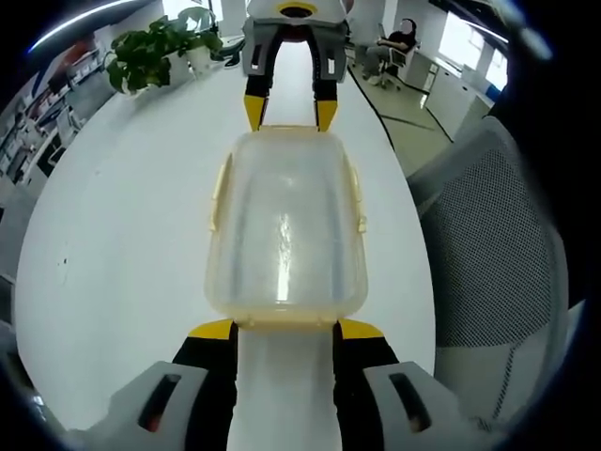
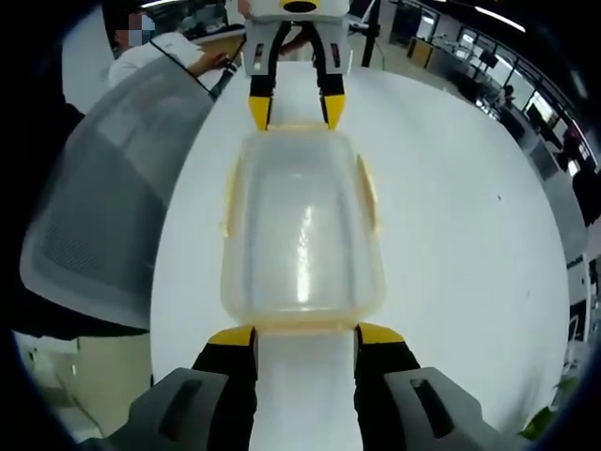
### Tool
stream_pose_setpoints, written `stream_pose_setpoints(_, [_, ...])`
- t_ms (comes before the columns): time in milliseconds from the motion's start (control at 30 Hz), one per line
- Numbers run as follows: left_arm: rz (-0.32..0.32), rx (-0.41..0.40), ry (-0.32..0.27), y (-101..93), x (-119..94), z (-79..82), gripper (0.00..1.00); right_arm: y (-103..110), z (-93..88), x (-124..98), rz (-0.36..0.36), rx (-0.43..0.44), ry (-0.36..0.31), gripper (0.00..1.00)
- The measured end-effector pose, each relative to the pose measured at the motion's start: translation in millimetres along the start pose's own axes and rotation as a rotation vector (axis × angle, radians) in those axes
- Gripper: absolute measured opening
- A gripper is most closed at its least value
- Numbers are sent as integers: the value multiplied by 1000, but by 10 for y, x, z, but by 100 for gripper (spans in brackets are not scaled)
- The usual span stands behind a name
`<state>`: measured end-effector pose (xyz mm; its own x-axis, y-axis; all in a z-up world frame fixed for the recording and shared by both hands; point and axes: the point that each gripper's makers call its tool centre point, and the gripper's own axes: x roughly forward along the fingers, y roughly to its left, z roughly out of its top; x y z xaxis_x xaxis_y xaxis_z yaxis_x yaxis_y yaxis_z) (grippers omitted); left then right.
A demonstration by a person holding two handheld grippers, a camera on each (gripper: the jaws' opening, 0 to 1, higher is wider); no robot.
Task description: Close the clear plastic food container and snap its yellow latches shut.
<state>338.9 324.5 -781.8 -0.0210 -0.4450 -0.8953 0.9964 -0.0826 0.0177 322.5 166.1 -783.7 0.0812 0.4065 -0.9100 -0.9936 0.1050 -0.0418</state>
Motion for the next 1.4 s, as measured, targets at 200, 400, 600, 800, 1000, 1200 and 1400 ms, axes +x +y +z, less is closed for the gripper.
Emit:
stream_pose_setpoints(200, [3,9,-5,11,-6,-3,39,-4,-5,4,3,-11,9,40])
stream_pose_setpoints(400, [13,7,-8,35,-32,-4,39,-3,-26,-11,-1,-6,20,39])
stream_pose_setpoints(600, [11,-36,22,24,-60,-112,38,4,-61,-87,-11,49,7,39])
stream_pose_setpoints(800, [17,-142,-13,11,-142,-100,40,10,-31,-170,-17,183,-36,39])
stream_pose_setpoints(1000, [-17,-358,-100,-15,-242,36,41,28,52,-214,-2,395,-91,39])
stream_pose_setpoints(1200, [-26,-659,-199,35,-299,87,41,-7,73,-232,-13,490,-123,39])
stream_pose_setpoints(1400, [-25,-835,-270,36,-283,77,40,10,81,-201,-27,584,-150,38])
